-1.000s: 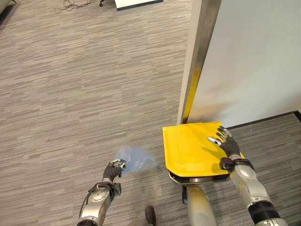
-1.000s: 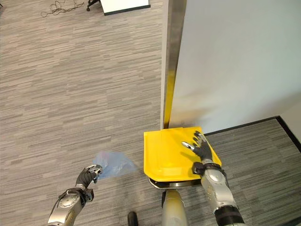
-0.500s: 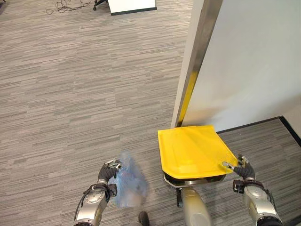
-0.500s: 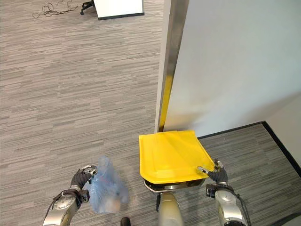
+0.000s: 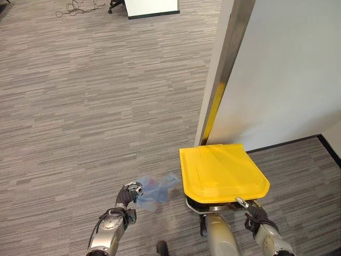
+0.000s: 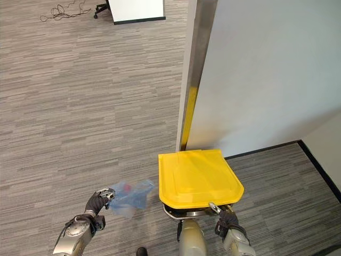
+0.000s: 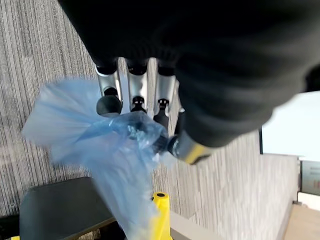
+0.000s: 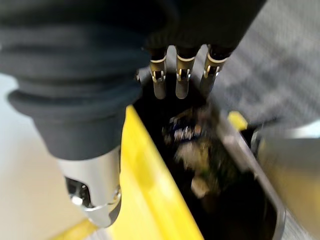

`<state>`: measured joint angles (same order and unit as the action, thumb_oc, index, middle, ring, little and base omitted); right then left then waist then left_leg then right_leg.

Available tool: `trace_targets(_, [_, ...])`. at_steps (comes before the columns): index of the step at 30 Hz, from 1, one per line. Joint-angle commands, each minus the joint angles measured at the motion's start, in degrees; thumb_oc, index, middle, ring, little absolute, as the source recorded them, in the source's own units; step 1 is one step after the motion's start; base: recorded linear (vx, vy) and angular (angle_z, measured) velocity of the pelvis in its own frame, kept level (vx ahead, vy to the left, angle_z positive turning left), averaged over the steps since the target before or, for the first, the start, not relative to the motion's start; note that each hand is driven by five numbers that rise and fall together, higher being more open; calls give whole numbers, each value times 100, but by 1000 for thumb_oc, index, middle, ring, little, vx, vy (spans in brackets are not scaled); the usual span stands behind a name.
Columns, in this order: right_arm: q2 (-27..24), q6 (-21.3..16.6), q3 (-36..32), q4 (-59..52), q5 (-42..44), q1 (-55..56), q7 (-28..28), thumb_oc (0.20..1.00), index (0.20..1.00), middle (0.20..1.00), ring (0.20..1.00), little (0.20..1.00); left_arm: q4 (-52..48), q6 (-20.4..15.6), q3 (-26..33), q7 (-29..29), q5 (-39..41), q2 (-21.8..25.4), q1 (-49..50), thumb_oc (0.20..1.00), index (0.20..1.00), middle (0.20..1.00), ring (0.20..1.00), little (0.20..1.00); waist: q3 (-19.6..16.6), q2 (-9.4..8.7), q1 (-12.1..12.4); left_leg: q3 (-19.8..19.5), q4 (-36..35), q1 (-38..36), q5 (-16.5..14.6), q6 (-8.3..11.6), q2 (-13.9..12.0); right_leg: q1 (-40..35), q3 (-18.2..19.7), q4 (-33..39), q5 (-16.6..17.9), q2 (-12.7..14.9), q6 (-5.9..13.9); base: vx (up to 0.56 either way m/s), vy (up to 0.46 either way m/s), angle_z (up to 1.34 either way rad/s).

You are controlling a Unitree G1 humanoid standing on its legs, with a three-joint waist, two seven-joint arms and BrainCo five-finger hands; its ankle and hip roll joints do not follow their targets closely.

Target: Gather garbage on tea table into small bin, then transfer packed bag to large trash can.

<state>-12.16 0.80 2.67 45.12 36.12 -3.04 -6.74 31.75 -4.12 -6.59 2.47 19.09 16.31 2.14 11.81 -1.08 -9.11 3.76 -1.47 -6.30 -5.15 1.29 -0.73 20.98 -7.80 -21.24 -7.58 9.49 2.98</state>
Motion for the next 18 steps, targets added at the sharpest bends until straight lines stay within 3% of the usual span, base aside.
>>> trace_targets(1, [-38, -239, 332, -962, 505, -61, 457, 1000, 1000, 1000, 1000, 1000, -385, -194, 86, -55, -14, 125, -66, 200, 200, 200, 200, 200, -137, -121, 49, 108, 321, -946, -1506, -208, 631, 167, -90, 2230, 2177, -141, 751, -17, 20, -3])
trace_targets(9, [-705, -298, 1000, -2780, 385, -848, 1012, 1000, 1000, 1000, 1000, 1000, -743, -185, -84, -360, -6, 238, -110, 200, 200, 200, 200, 200, -122, -201, 190, 88, 435, -970, -1549, -214, 631, 83, -146, 2222, 2186, -37, 778, -2, 2, 0])
trace_targets(13, [-811, -292, 1217, -2694, 250, -1390, 1017, 1000, 1000, 1000, 1000, 1000, -967, -186, -355, -540, 24, 285, -162, 200, 200, 200, 200, 200, -119, -207, 241, 53, 483, -959, -1567, -215, 625, 74, -122, 2209, 2193, 0, 782, -9, -2, 6])
trace_targets(18, [-723, -123, 1499, -1571, 34, -2543, 862, 1000, 1000, 1000, 1000, 1000, -1852, -264, -1283, -991, 193, 365, -619, 200, 200, 200, 200, 200, -83, -224, 352, 1, 592, -898, -1615, -228, 642, 102, -66, 2147, 2190, 33, 776, -18, -25, 11])
